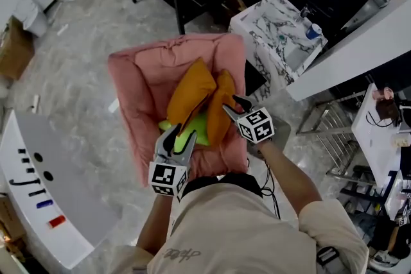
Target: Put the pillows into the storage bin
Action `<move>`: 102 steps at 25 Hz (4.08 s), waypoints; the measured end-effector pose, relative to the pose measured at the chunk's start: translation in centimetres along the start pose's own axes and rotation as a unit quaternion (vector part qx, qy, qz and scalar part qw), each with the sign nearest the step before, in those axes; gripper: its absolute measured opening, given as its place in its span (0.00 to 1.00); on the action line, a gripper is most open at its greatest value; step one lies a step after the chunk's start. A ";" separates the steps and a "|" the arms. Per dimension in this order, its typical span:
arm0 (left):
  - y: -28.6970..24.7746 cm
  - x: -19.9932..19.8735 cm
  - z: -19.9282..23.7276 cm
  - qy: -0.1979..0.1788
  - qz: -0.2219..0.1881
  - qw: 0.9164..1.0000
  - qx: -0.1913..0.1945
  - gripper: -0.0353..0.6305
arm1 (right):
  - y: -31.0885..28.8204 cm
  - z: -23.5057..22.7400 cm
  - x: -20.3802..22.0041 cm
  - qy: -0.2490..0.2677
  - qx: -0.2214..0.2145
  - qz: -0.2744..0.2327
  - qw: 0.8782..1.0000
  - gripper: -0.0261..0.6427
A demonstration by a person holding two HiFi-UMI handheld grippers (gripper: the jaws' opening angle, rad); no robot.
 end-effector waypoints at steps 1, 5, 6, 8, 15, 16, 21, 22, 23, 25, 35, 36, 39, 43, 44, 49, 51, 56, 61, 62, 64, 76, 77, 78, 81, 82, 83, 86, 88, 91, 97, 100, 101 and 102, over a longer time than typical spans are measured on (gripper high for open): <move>0.1 0.2 0.1 0.002 0.003 1.000 -0.003 0.34 | -0.7 -0.3 -0.2 -0.001 0.005 0.006 1.000 0.31; 0.4 1.3 0.6 0.014 0.014 1.000 -0.011 0.34 | -3.7 -1.2 -0.6 0.005 0.026 0.034 0.999 0.31; 0.5 1.4 0.7 0.017 0.017 1.000 -0.012 0.34 | -4.3 -1.3 -0.7 0.013 0.033 0.038 0.999 0.31; 0.6 1.7 1.0 0.022 0.021 0.999 -0.015 0.34 | -5.4 -1.4 -0.7 0.030 0.044 0.049 0.997 0.31; 0.9 1.6 1.9 0.027 0.016 0.999 -0.025 0.32 | -7.5 -2.4 1.2 0.037 0.074 0.096 0.992 0.22; 0.9 1.7 1.9 0.026 0.015 0.999 -0.024 0.31 | -7.5 -2.6 1.3 0.026 0.073 0.096 0.992 0.19; 1.0 2.1 2.3 0.030 0.020 0.999 -0.028 0.30 | -6.2 -2.8 2.2 -0.012 0.046 0.091 0.995 0.08; 0.9 2.1 2.3 0.032 0.020 0.999 -0.027 0.30 | -5.5 -2.9 2.5 -0.022 0.040 0.084 0.995 0.08; 0.8 2.1 2.2 0.032 0.020 0.999 -0.024 0.30 | -4.7 -2.9 2.8 -0.033 0.035 0.074 0.996 0.08; 0.4 2.0 1.9 0.031 0.019 0.999 -0.015 0.29 | -2.7 -2.9 3.6 -0.051 0.027 0.050 0.997 0.07; -2.8 0.8 -0.9 0.011 0.003 0.998 0.060 0.29 | 8.2 0.0 0.5 -0.083 -0.009 -0.095 0.992 0.07; -3.0 0.7 -1.3 0.009 0.000 0.998 0.068 0.29 | 9.4 0.0 0.1 -0.079 -0.006 -0.106 0.991 0.07; -3.8 0.6 -2.5 0.004 -0.004 0.996 0.092 0.29 | 13.7 -0.2 -0.9 -0.073 0.006 -0.140 0.987 0.07; -5.0 0.7 -4.1 0.003 -0.001 0.992 0.125 0.29 | 19.7 -1.0 -1.6 -0.065 0.037 -0.181 0.981 0.07; -5.2 0.6 -4.5 0.004 -0.001 0.991 0.131 0.29 | 21.2 -1.2 -1.5 -0.063 0.046 -0.187 0.979 0.07; -6.6 -0.5 -6.9 -0.017 -0.013 0.986 0.164 0.29 | 27.4 -3.2 0.5 -0.066 0.113 -0.203 0.970 0.07; -7.2 -0.8 -7.8 -0.026 -0.014 0.984 0.175 0.29 | 29.3 -4.2 2.0 -0.076 0.139 -0.208 0.965 0.07; -7.8 -1.4 -10.0 -0.040 -0.007 0.982 0.183 0.29 | 32.9 -7.2 6.3 -0.109 0.181 -0.205 0.956 0.07; -8.6 -1.6 -13.0 -0.051 0.022 0.981 0.186 0.29 | 35.1 -10.1 10.3 -0.146 0.189 -0.198 0.951 0.07; -8.9 -1.8 -13.7 -0.051 0.029 0.981 0.186 0.29 | 35.4 -10.8 11.0 -0.153 0.187 -0.193 0.951 0.07; -9.6 -2.4 -15.3 -0.053 0.038 0.981 0.185 0.29 | 35.7 -12.2 12.4 -0.167 0.182 -0.185 0.951 0.07; -15.7 -5.9 -23.0 -0.062 0.073 0.982 0.164 0.29 | 31.9 -21.9 20.5 -0.191 0.136 -0.120 0.965 0.07; -16.2 -5.9 -23.6 -0.061 0.077 0.982 0.161 0.29 | 31.4 -22.7 21.4 -0.194 0.133 -0.117 0.965 0.07; -16.7 -5.9 -24.2 -0.060 0.080 0.982 0.158 0.29 | 30.8 -23.6 22.2 -0.197 0.129 -0.112 0.965 0.07; -18.2 -5.8 -25.8 -0.054 0.090 0.982 0.158 0.29 | 28.4 -25.5 24.9 -0.204 0.122 -0.093 0.967 0.07; -18.7 -5.8 -26.5 -0.053 0.094 0.981 0.161 0.29 | 27.6 -26.1 25.8 -0.205 0.122 -0.084 0.967 0.07; -19.4 -5.8 -27.1 -0.052 0.099 0.980 0.162 0.29 | 26.8 -26.8 26.6 -0.206 0.123 -0.075 0.968 0.07; -20.9 -5.0 -28.5 -0.041 0.119 0.979 0.162 0.29 | 24.6 -28.4 29.1 -0.209 0.119 -0.046 0.970 0.07; -21.7 -4.5 -29.3 -0.032 0.128 0.977 0.165 0.29 | 23.3 -29.3 30.5 -0.208 0.117 -0.028 0.971 0.07; -22.4 -3.4 -30.2 -0.024 0.137 0.975 0.173 0.29 | 21.6 -31.0 32.7 -0.208 0.126 -0.007 0.970 0.07; -22.5 0.6 -29.4 -0.003 0.180 0.971 0.159 0.29 | 17.4 -34.8 35.8 -0.223 0.137 0.011 0.965 0.07; -22.2 2.5 -29.4 0.002 0.199 0.967 0.159 0.29 | 14.7 -36.2 37.4 -0.223 0.128 0.025 0.966 0.07; -22.3 3.0 -29.4 0.001 0.204 0.966 0.159 0.29 | 13.6 -36.7 37.9 -0.219 0.124 0.029 0.967 0.07; -22.4 3.5 -29.3 0.000 0.209 0.965 0.158 0.29 | 12.4 -37.2 38.4 -0.215 0.120 0.032 0.969 0.07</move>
Point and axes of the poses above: the fingertips, and each gripper's own axes: y backward along the fingers, z to its left, x out of its underside, the point moved 8 cm from there along y, backward along the fingers, and after that the axes turned 13 degrees about -y, right-handed, at the moved point
